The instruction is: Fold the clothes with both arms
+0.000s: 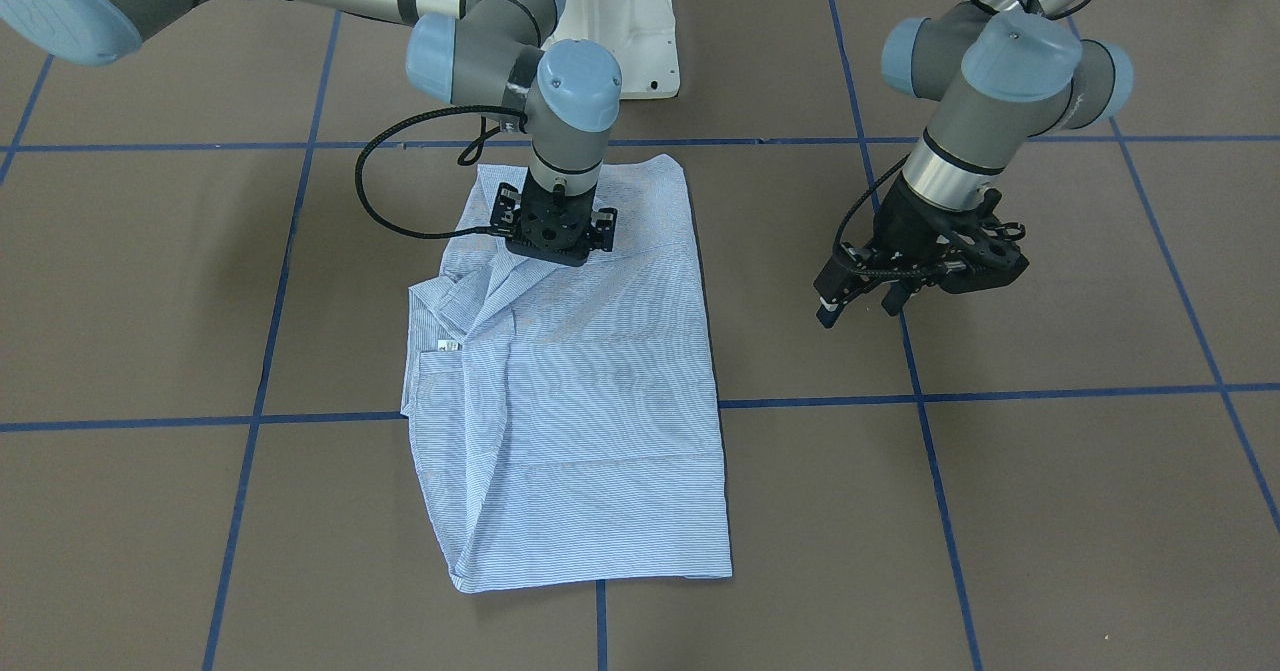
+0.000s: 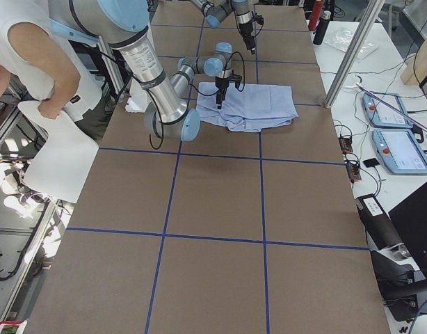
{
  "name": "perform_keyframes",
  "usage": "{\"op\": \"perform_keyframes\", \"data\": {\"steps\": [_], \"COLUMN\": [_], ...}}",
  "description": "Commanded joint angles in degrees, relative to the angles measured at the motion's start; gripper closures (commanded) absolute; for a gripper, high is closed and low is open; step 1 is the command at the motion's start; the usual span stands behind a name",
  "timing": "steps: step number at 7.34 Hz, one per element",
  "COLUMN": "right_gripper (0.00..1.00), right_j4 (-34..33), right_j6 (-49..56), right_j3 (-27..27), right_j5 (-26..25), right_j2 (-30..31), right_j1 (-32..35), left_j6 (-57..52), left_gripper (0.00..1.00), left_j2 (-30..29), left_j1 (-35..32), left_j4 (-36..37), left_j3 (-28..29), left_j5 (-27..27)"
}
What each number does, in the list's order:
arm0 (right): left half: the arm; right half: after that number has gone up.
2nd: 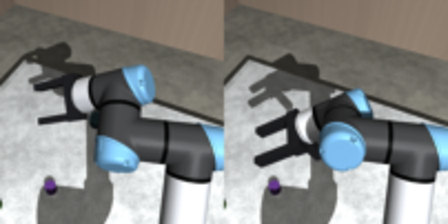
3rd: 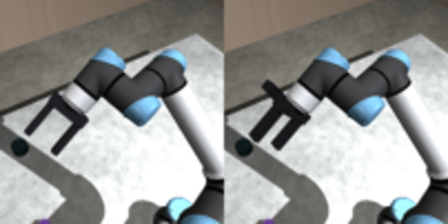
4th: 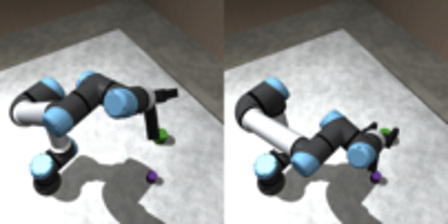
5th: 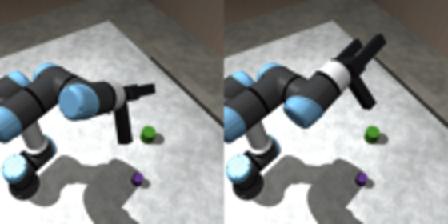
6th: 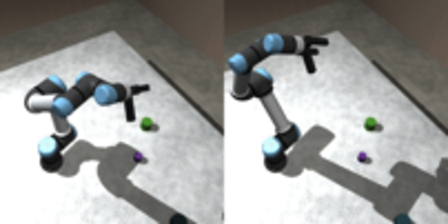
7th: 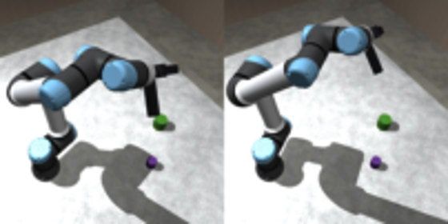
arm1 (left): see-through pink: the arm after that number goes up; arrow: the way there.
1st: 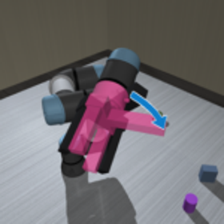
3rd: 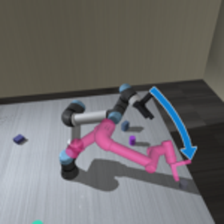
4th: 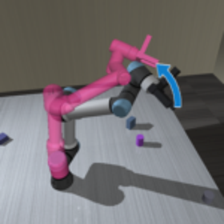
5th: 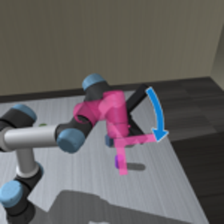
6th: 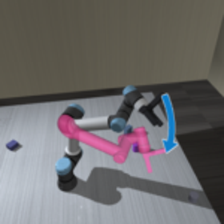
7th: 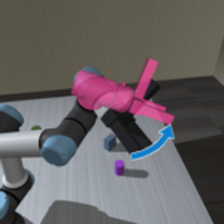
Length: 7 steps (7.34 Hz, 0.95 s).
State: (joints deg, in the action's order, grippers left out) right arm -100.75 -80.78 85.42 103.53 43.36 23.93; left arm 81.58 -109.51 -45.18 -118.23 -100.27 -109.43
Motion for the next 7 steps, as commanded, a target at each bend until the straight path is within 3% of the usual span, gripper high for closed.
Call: {"op": "perform_keyframes", "data": {"steps": [1, 5, 7], "right_gripper": [0.0, 0.0, 0.0], "right_j4": [-2.78, -5.05, -8.66], "right_j6": [0.19, 0.8, 2.11], "right_j3": [0.53, 1.15, 10.32], "right_j5": [0.09, 0.18, 0.18], "right_j2": [-0.03, 1.72, 7.84], "right_j1": [-0.11, 0.07, 0.24], "left_j6": [0.07, 0.07, 0.07], "left_gripper": [0.0, 0.0, 0.0], "left_j2": [-0.01, 0.0, 0.08], "left_j1": [0.0, 0.18, 0.26], "left_j4": [0.02, -0.07, -0.07], "left_j3": [-0.01, -0.01, 0.07], "left_j5": [0.0, 0.0, 0.09]}}
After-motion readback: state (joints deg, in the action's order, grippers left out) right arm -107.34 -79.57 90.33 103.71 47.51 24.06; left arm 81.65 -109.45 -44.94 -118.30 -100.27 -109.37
